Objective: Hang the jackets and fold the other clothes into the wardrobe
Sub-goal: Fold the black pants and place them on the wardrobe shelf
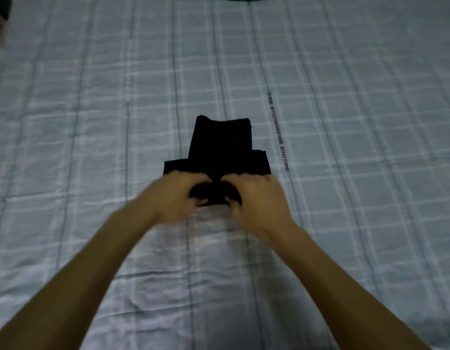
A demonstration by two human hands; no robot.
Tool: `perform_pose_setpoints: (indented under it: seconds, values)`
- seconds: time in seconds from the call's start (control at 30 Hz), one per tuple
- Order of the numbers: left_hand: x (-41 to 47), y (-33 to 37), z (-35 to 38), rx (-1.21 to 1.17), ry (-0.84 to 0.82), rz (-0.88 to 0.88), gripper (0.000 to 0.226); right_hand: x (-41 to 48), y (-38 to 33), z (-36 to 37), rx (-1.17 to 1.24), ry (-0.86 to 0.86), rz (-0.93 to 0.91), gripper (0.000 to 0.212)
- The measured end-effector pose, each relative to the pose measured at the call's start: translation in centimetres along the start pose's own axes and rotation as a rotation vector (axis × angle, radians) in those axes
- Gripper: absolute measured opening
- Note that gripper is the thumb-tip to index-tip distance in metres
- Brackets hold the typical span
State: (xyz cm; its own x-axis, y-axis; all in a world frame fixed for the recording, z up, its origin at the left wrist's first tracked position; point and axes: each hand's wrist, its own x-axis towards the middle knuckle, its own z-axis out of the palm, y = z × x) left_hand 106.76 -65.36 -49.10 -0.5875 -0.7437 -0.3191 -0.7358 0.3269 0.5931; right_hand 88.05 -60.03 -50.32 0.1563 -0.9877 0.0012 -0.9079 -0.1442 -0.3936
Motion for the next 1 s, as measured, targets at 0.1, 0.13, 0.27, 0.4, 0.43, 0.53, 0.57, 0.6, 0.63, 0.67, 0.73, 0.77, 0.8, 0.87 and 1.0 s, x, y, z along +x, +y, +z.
perform_pose_setpoints:
  seconds: [0.1,0.13,0.27,0.4,0.43,0.53,0.57,0.6,0.63,0.67,0.73,0.77,0.8,0.87,1.0]
  values:
    - [3.0,1.6,-5.2,0.211,0.280,-0.001,0.023,3.9,-0.1,-4.1,-0.008,0.326,0.039,0.031]
    - [3.9,1.9,-6.1,0.296,0.501,0.029,0.024,5.0,0.2,-4.8,-0.016,0.462,0.070,0.034]
    - [6.3,2.0,-5.2,0.213,0.896,-0.017,0.036,7.1,1.8,-3.4,-0.002,0.520,0.095,0.049]
    - [7.5,-1.5,0.6,0.346,0.476,-0.023,0.069,7.0,4.1,1.0,-0.006,0.180,-0.044,0.061]
    - [7.8,-2.5,1.8,0.396,0.374,-0.047,0.081,7.4,4.7,1.8,-0.034,0.075,-0.059,0.068]
    - [9.7,-4.5,2.7,0.474,0.254,-0.092,0.104,10.3,6.2,3.1,-0.114,-0.100,-0.075,0.090]
    - [10.6,-4.9,2.3,0.495,0.251,-0.101,0.109,11.6,6.4,3.2,-0.149,-0.106,-0.091,0.097]
    - [11.5,-5.1,1.8,0.509,0.257,-0.112,0.113,12.9,6.6,3.2,-0.195,-0.108,-0.107,0.104]
    - [12.5,-5.2,1.3,0.517,0.261,-0.124,0.115,14.2,6.8,3.2,-0.244,-0.122,-0.117,0.109]
    - [13.6,-5.2,0.9,0.524,0.253,-0.137,0.117,15.4,7.1,3.3,-0.287,-0.152,-0.123,0.113]
    - [15.7,-5.5,0.7,0.546,0.195,-0.165,0.121,17.4,7.8,4.0,-0.338,-0.228,-0.118,0.117]
    - [16.5,-5.8,0.8,0.551,0.159,-0.173,0.124,18.0,8.3,4.4,-0.333,-0.268,-0.106,0.119]
    - [17.2,-6.2,1.0,0.550,0.135,-0.178,0.125,18.4,8.7,4.9,-0.306,-0.300,-0.093,0.120]
    - [17.9,-7.0,1.5,0.532,0.131,-0.174,0.122,18.6,9.4,5.6,-0.216,-0.324,-0.081,0.118]
    - [17.5,-6.9,1.6,0.536,0.214,-0.138,0.099,18.0,9.4,5.7,-0.180,-0.256,-0.080,0.100]
